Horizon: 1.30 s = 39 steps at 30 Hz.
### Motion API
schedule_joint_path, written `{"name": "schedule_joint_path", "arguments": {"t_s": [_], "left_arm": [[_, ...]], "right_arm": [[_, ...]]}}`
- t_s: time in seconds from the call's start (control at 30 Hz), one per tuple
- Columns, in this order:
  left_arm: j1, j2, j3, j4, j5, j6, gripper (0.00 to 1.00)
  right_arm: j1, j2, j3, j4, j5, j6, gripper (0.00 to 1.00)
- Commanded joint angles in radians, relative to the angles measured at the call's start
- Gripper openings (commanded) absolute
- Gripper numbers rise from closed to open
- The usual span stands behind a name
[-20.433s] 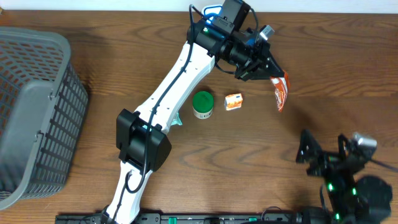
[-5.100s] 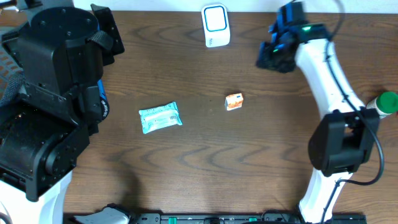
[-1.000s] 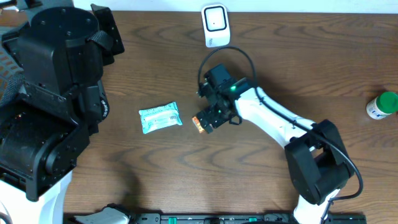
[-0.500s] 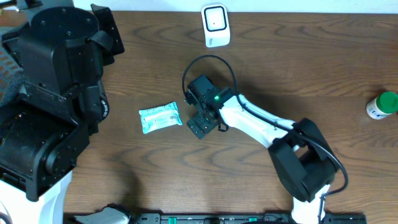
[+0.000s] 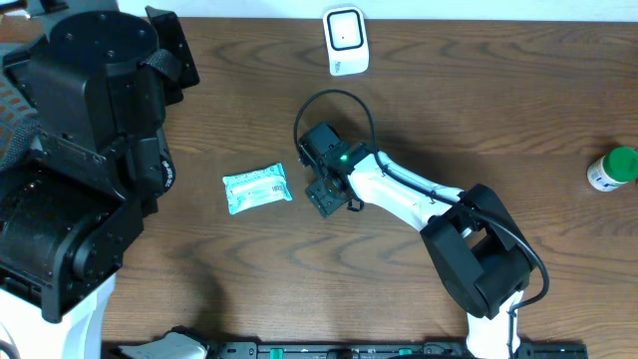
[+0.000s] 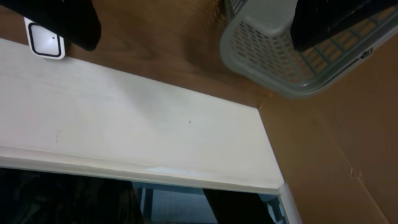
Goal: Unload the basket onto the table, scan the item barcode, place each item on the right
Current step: 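Close the right gripper on the Kleenex pack and lift it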
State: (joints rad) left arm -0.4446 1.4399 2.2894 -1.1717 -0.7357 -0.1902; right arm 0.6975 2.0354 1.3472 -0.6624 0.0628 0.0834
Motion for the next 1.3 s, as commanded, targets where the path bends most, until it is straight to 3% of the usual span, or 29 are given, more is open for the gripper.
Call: {"name": "schedule_joint_path", "arguments": {"t_s": [0.0, 0.2, 0.3, 0.4, 0.67, 1.27], "left_arm": [[0.006, -0.009, 0.005, -0.003, -0.006, -0.013, 0.98], [0.006, -0.009, 0.005, -0.003, -0.006, -0.013, 0.98], [0.006, -0.009, 0.005, -0.003, -0.006, -0.013, 0.98], [0.006, -0.009, 0.005, -0.003, -0.006, -0.013, 0.98], [0.006, -0.009, 0.005, -0.003, -0.006, -0.013, 0.98], [0.006, -0.009, 0.005, -0.003, -0.006, -0.013, 0.98]], "right_arm": [[-0.021, 0.006, 0.016, -0.045, 0.097, 0.164, 0.68], [-0.039, 0.006, 0.059, -0.178, 0.089, 0.428, 0.68], [-0.041, 0.006, 0.068, -0.23, 0.068, 0.515, 0.81], [-0.042, 0.006, 0.069, -0.237, 0.015, 0.502, 0.99], [-0.052, 0.006, 0.163, -0.36, -0.069, 0.342, 0.99], [-0.12, 0.005, 0.251, -0.62, -0.178, 0.293, 0.99]]}}
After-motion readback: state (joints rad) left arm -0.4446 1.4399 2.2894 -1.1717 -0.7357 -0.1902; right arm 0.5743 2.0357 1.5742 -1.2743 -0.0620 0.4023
